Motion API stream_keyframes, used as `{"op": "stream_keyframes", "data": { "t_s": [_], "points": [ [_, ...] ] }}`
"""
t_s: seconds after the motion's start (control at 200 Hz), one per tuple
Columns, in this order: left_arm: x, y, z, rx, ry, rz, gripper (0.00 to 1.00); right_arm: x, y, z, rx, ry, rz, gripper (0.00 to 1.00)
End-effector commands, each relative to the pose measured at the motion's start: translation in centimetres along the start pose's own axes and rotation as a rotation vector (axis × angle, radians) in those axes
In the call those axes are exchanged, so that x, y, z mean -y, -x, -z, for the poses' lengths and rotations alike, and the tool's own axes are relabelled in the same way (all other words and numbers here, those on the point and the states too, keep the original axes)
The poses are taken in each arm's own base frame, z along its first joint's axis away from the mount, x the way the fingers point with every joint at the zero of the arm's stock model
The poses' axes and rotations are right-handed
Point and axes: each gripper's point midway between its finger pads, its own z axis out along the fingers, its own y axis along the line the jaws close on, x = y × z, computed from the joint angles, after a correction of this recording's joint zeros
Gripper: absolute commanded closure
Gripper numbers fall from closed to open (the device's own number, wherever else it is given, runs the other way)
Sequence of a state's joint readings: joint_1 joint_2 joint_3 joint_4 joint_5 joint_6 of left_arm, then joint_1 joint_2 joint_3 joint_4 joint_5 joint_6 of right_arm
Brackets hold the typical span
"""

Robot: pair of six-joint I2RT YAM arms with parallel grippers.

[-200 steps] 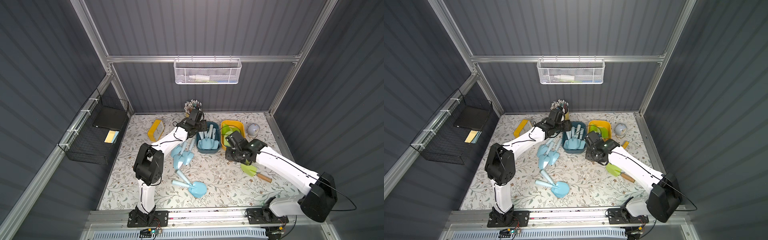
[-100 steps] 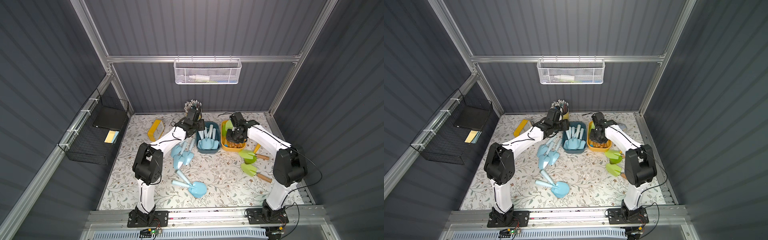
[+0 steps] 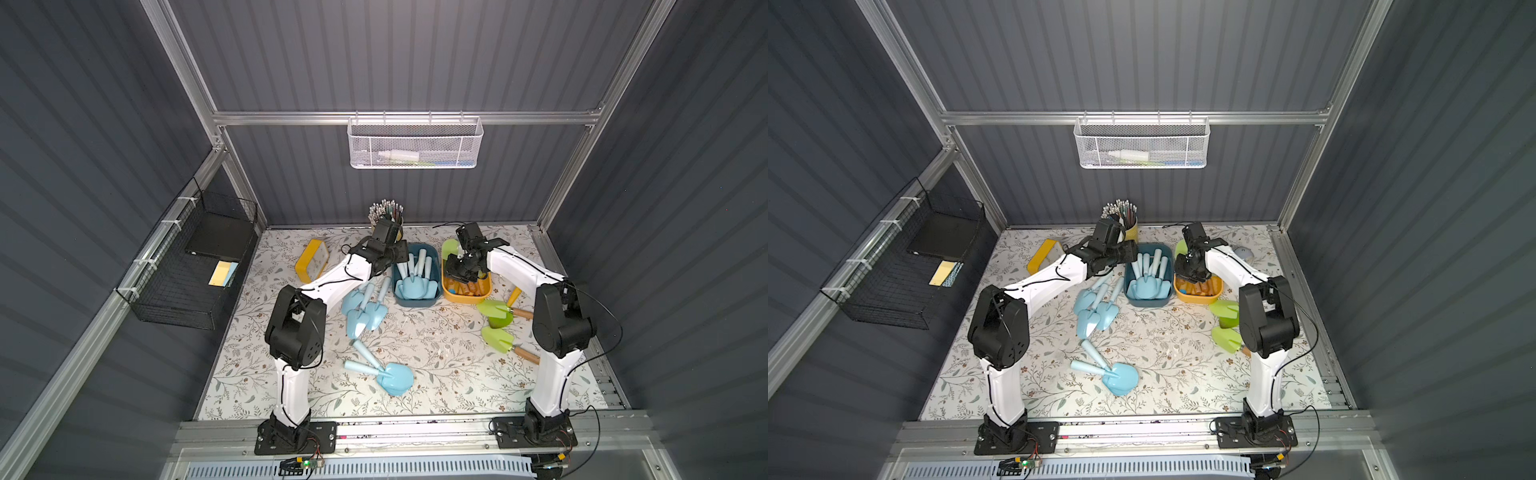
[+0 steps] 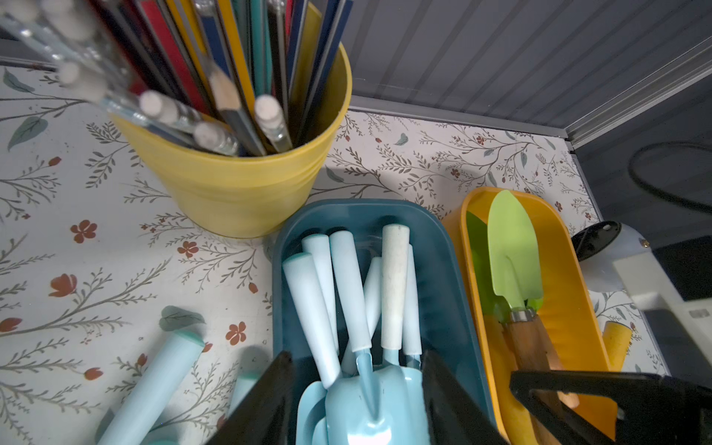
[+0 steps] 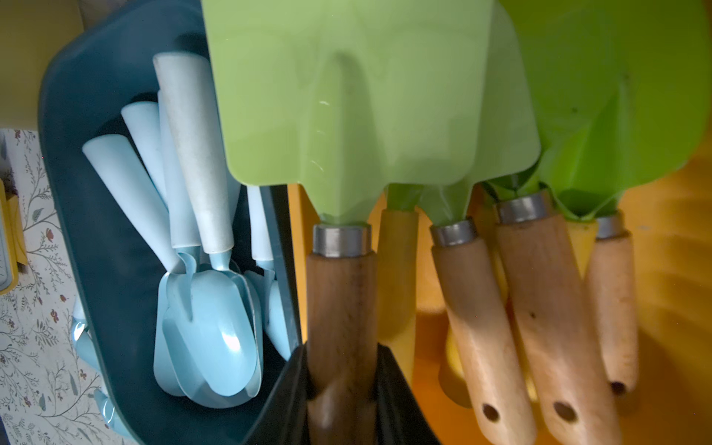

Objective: Sort the small shovels by color and place them into the storage box
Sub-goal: Place the shovel in the storage box.

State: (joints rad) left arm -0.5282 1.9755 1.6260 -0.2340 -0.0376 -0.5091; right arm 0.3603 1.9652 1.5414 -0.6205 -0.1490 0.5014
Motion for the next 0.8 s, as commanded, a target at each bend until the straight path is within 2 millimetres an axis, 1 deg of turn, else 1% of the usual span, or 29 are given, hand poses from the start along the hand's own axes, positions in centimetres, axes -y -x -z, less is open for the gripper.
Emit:
{"op": "stream_keyframes", "data": {
  "t_s": [0.0, 0.195, 0.3, 0.36, 0.415, 0.45, 0.51, 0.555, 0.57, 0.63, 0.67, 0.795],
  "points": [
    [-0.8, -0.2, 0.1, -0.005, 0.015, 0.017, 0.44, -0.1, 0.3, -0.4, 0.005, 0.023, -0.027, 0.94],
    [-1.0, -0.4, 0.1, -0.014, 0.019, 0.011, 0.43, 0.9, -0.4, -1.1, -0.008, -0.004, -0.047, 0.94],
    [-1.0, -0.5, 0.1, -0.017, 0.021, 0.004, 0.39, 2.0, -0.8, -1.2, -0.01, -0.032, -0.075, 0.94],
    [-1.0, -0.2, 0.3, -0.012, 0.02, -0.002, 0.38, 2.6, -0.8, -1.2, -0.003, -0.039, -0.1, 0.93],
    [-0.9, 0.0, 0.5, -0.007, 0.023, -0.009, 0.37, 3.1, -0.7, -0.8, 0.005, -0.046, -0.12, 0.9],
    [-0.9, 0.1, 0.7, -0.002, 0.024, -0.014, 0.36, 3.0, -0.5, -0.5, 0.016, -0.04, -0.121, 0.82],
    [-1.0, 0.2, 1.0, 0.0, 0.029, -0.021, 0.34, 2.4, 0.0, 0.4, 0.043, -0.014, -0.111, 0.64],
    [-1.2, 0.2, 1.3, 0.001, 0.037, -0.022, 0.33, 1.7, 0.5, 1.4, 0.067, 0.018, -0.094, 0.58],
    [-1.2, 0.2, 1.5, 0.003, 0.039, -0.023, 0.33, 1.4, 0.8, 2.0, 0.085, 0.025, -0.087, 0.56],
    [-1.5, 0.0, 1.9, 0.006, 0.049, -0.024, 0.31, 1.3, 1.6, 3.5, 0.13, 0.02, -0.078, 0.52],
    [-1.8, -0.1, 2.2, 0.009, 0.058, -0.02, 0.3, 1.3, 2.3, 5.0, 0.178, 0.008, -0.075, 0.51],
    [-2.8, -1.5, 2.6, -0.009, 0.083, -0.015, 0.28, 1.8, 3.5, 8.6, 0.289, -0.03, -0.086, 0.49]
  ]
}}
